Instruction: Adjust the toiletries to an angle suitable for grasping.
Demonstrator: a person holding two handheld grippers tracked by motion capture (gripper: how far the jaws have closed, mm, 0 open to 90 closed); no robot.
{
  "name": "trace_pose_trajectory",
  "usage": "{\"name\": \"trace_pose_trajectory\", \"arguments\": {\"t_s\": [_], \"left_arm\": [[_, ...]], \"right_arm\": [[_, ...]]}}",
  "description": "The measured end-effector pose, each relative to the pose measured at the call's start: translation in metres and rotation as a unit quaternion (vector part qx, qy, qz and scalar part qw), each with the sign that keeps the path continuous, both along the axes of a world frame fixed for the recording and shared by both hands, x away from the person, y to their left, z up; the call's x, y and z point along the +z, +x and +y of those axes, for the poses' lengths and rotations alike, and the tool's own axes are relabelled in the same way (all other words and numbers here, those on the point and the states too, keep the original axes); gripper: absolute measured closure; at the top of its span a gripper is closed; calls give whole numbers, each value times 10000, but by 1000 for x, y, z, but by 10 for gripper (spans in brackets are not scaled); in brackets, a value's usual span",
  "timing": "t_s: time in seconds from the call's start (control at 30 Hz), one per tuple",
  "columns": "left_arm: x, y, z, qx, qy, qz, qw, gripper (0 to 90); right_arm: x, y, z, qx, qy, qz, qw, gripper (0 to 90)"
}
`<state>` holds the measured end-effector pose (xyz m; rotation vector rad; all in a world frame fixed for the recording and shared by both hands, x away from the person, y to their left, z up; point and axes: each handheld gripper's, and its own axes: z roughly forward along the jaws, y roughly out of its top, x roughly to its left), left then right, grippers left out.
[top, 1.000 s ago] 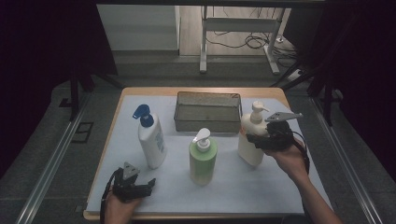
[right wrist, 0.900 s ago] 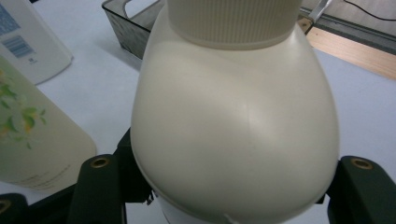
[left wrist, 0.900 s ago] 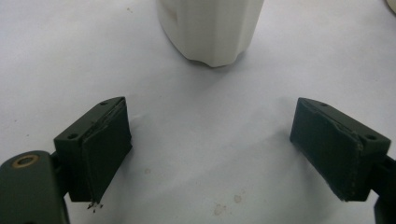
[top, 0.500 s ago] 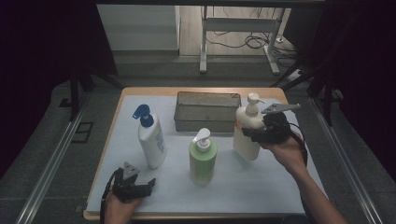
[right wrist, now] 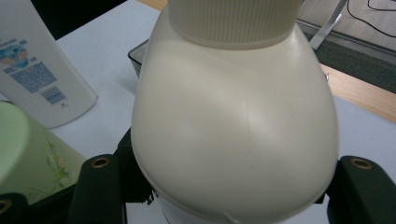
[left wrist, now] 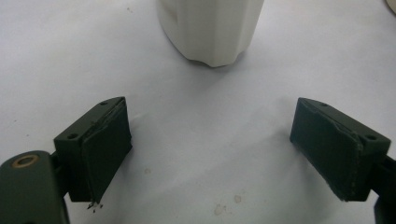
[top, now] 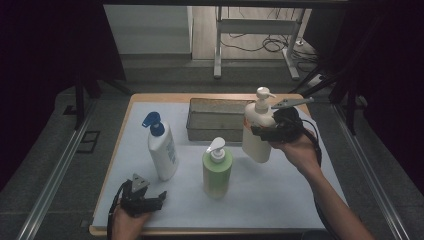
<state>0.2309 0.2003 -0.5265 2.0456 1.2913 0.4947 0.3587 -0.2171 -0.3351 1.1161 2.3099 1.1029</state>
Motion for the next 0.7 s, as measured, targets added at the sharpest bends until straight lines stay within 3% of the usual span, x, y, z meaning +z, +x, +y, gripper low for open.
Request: {"name": "trace_pose_trajectory", "arguments": {"t_s": [0.7], "left_arm": [[0,0,0,-3,-1,7,10000,121]], "right_arm": [[21,34,31,-93,13,-47,9999,372]]}}
